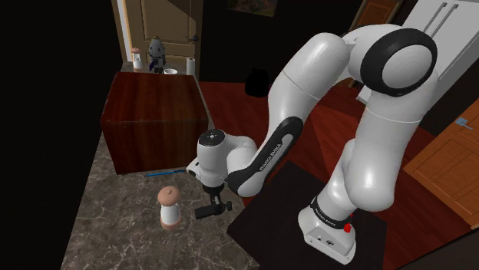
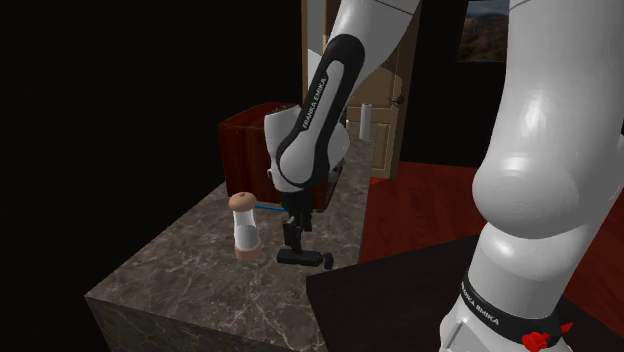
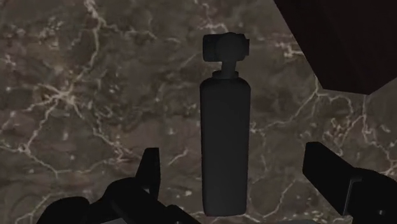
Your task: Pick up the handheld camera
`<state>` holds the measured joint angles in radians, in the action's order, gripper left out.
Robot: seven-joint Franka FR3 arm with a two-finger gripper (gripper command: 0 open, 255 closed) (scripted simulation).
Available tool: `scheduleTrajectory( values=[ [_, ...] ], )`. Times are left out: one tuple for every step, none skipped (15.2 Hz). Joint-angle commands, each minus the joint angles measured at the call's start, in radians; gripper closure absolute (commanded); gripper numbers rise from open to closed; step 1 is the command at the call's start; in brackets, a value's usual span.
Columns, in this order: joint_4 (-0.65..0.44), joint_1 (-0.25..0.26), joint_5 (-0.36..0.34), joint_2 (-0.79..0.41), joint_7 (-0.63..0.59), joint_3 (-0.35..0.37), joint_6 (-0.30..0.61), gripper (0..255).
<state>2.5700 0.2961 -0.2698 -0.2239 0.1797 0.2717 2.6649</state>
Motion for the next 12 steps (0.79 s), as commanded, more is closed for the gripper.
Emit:
scheduleTrajectory(
  values=[
    [-0.007, 0.015, -0.043, -0.041, -0.026, -0.016, 0.034, 0],
    [-0.01, 0.021, -0.057, -0.058, -0.036, -0.025, 0.046, 0],
    [-0.014, 0.027, -0.07, -0.074, -0.047, -0.033, 0.058, 0],
    [-0.018, 0.033, -0.084, -0.091, -0.057, -0.042, 0.069, 0],
    [-0.023, 0.039, -0.097, -0.107, -0.068, -0.052, 0.081, 0],
    [-0.027, 0.046, -0.109, -0.124, -0.077, -0.061, 0.092, 0],
    [-0.03, 0.051, -0.116, -0.134, -0.083, -0.067, 0.099, 0],
    [-0.03, 0.051, -0.116, -0.133, -0.083, -0.067, 0.099, 0],
    [-0.031, 0.051, -0.116, -0.135, -0.083, -0.068, 0.099, 255],
    [-0.032, 0.051, -0.116, -0.135, -0.083, -0.068, 0.099, 255],
    [-0.031, 0.05, -0.116, -0.135, -0.082, -0.068, 0.099, 255],
    [-0.031, 0.05, -0.116, -0.134, -0.082, -0.068, 0.099, 255]
  ],
)
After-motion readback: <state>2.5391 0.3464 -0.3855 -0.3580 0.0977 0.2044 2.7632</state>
